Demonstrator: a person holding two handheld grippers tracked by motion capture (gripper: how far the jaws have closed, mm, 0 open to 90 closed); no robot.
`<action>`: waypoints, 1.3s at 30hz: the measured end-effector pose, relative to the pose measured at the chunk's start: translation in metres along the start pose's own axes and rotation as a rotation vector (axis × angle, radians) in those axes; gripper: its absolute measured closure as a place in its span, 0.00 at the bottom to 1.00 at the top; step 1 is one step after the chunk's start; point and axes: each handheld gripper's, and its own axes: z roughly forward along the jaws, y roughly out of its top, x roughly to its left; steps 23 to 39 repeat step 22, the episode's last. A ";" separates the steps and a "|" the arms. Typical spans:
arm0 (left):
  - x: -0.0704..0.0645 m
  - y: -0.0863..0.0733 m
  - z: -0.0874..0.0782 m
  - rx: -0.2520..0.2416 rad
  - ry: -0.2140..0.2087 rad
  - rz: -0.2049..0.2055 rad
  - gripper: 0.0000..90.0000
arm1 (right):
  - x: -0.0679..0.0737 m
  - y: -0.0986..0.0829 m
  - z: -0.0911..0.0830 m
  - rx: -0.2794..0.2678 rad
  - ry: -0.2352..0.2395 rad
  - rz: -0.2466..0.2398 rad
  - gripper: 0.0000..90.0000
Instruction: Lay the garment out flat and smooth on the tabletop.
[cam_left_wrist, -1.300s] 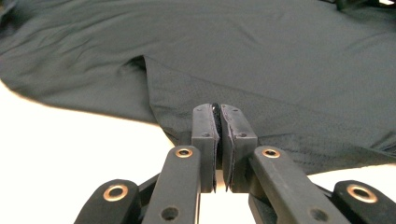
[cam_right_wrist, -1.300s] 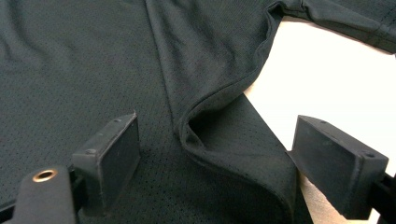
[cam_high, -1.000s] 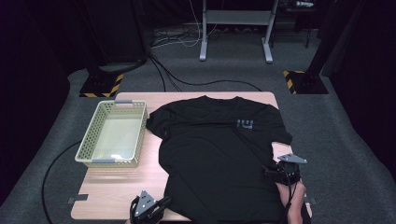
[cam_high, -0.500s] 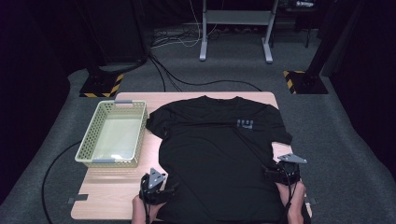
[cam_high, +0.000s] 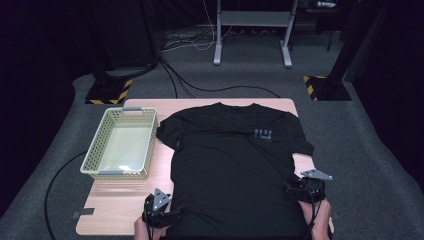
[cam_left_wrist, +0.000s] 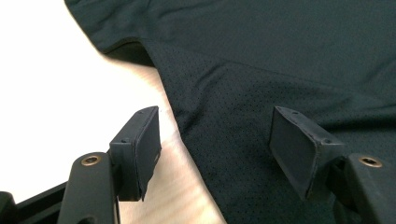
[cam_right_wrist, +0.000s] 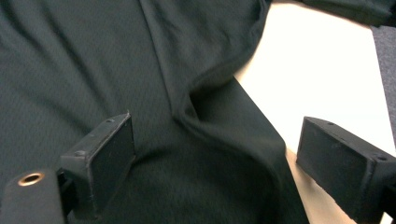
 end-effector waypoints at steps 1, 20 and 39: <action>0.000 -0.002 -0.002 0.000 -0.001 0.001 0.37 | -0.001 -0.003 -0.003 -0.001 -0.001 0.000 0.11; 0.006 -0.021 -0.029 -0.104 -0.028 -0.099 0.20 | -0.009 -0.016 -0.028 -0.100 0.048 0.053 0.06; 0.009 -0.018 -0.031 -0.115 -0.030 -0.104 0.18 | -0.004 -0.008 -0.024 -0.104 0.063 0.034 0.06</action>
